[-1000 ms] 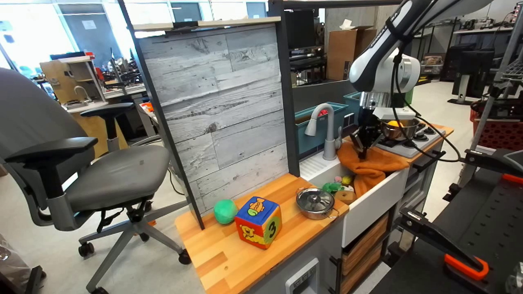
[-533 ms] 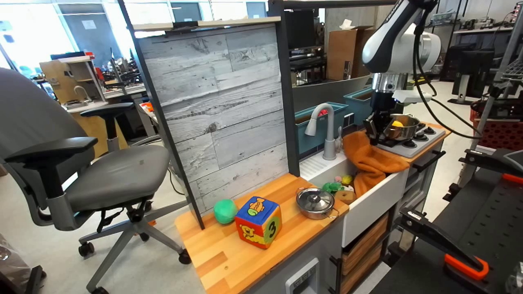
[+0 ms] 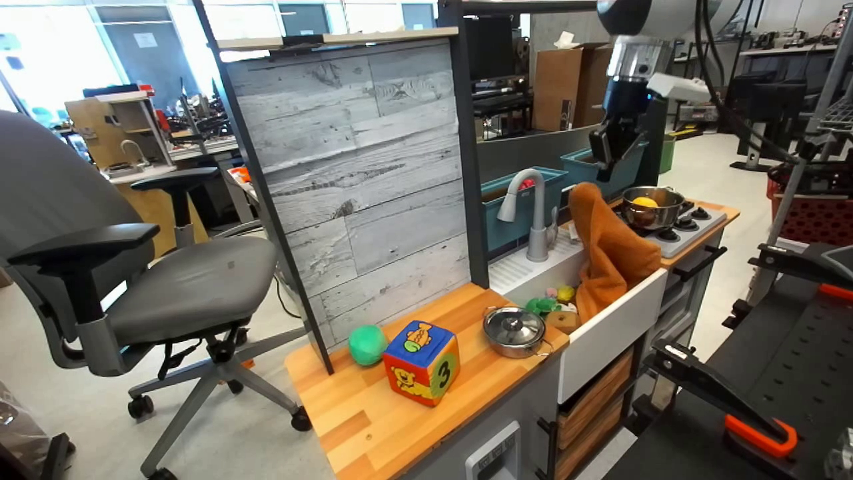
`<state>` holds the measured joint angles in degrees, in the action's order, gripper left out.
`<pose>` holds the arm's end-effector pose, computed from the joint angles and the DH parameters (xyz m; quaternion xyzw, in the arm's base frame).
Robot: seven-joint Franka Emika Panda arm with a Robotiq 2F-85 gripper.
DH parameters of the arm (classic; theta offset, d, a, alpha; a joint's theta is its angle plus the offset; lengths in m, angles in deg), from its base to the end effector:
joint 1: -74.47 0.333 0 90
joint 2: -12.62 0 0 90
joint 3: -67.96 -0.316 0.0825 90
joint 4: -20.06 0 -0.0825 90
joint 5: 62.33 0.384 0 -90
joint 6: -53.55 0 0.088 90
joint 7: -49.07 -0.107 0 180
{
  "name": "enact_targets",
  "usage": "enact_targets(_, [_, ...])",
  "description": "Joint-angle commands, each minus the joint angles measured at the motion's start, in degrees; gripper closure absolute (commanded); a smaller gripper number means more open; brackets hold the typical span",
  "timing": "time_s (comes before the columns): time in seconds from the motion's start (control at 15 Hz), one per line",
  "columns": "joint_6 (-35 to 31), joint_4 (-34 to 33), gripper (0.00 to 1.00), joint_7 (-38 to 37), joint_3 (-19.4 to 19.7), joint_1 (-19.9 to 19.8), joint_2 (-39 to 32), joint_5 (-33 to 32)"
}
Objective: Pick up the towel and put it on the rack
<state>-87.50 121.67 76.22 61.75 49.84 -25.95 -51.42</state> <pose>0.6252 -0.2142 0.1831 -0.9955 0.0096 -0.0434 0.0836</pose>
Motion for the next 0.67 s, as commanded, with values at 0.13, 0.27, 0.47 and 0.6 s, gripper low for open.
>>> enact_targets(0.13, [6.0, 11.3, 1.00, 6.0, -1.5, -3.3, 19.1, 12.4])
enact_targets(0.27, [10.8, 12.7, 1.00, 5.7, 1.4, -2.5, 24.9, 15.7])
enact_targets(0.47, [24.2, 12.7, 0.74, 1.2, 7.8, -0.8, 32.9, 15.3])
enact_targets(0.6, [29.8, 10.9, 0.66, -0.5, 11.1, 0.5, 34.2, 16.2])
